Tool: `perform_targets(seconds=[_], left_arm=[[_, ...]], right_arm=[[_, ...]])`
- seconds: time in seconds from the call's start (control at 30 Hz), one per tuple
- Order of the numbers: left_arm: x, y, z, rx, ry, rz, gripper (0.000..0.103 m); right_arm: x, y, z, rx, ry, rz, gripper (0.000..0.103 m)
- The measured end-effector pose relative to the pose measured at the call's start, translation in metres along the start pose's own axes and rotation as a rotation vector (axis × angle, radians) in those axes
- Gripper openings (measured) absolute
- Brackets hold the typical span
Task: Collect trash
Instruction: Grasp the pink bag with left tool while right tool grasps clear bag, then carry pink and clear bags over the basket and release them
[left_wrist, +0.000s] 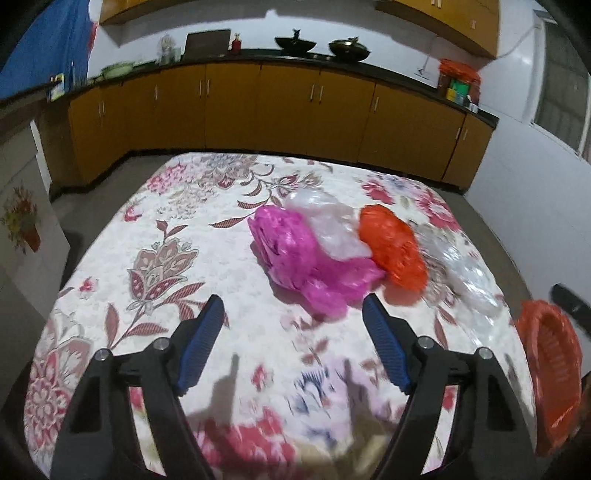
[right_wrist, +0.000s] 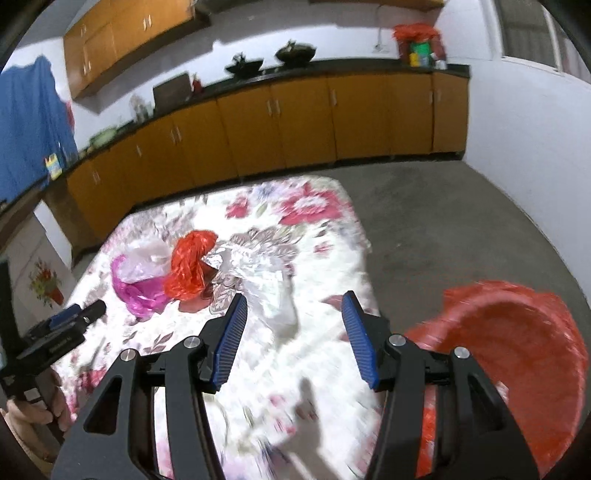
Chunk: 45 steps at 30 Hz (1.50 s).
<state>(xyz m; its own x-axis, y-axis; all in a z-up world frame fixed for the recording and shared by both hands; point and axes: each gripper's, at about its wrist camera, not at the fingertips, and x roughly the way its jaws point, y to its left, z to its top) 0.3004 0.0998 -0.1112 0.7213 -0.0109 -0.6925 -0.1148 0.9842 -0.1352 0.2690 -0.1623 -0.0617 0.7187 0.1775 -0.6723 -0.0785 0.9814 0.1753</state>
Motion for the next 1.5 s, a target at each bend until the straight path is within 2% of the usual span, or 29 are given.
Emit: perform_targets(seconds=[0.2,0.43,0.6,0.77,0.87,1.27,1.5], left_arm=[[0.038,-0.003,0.009,-0.017,0.046,-0.025,0.069],[0.065,0.001,0.017,-0.054,0.092,-0.074,0.062],[0.076,-0.002,0.021,-0.058,0.113,-0.083,0.048],[0.079,0.003,0.02,-0.077,0.118,-0.095,0.035],[0.073,0.006,0.018,-0.079,0.11,-0.097,0.032],[-0.007,0.025,0.005,-0.063,0.018,-0.075,0.032],[-0.058,0.012,0.002,-0.036,-0.037,-0.122,0.032]], right_arm=[[0.059,0.008,0.007,0.008,0.092,-0.007,0.054],[0.093,0.021,0.006,-0.025,0.147,0.004,0.054],[0.104,0.026,-0.001,-0.041,0.18,0.013,0.042],[0.097,0.029,-0.006,-0.066,0.184,0.03,0.025],[0.09,0.031,-0.009,-0.066,0.18,0.042,0.021],[0.023,0.03,-0.019,-0.058,0.106,0.071,0.02],[-0.025,0.019,-0.019,-0.05,0.041,0.058,0.02]])
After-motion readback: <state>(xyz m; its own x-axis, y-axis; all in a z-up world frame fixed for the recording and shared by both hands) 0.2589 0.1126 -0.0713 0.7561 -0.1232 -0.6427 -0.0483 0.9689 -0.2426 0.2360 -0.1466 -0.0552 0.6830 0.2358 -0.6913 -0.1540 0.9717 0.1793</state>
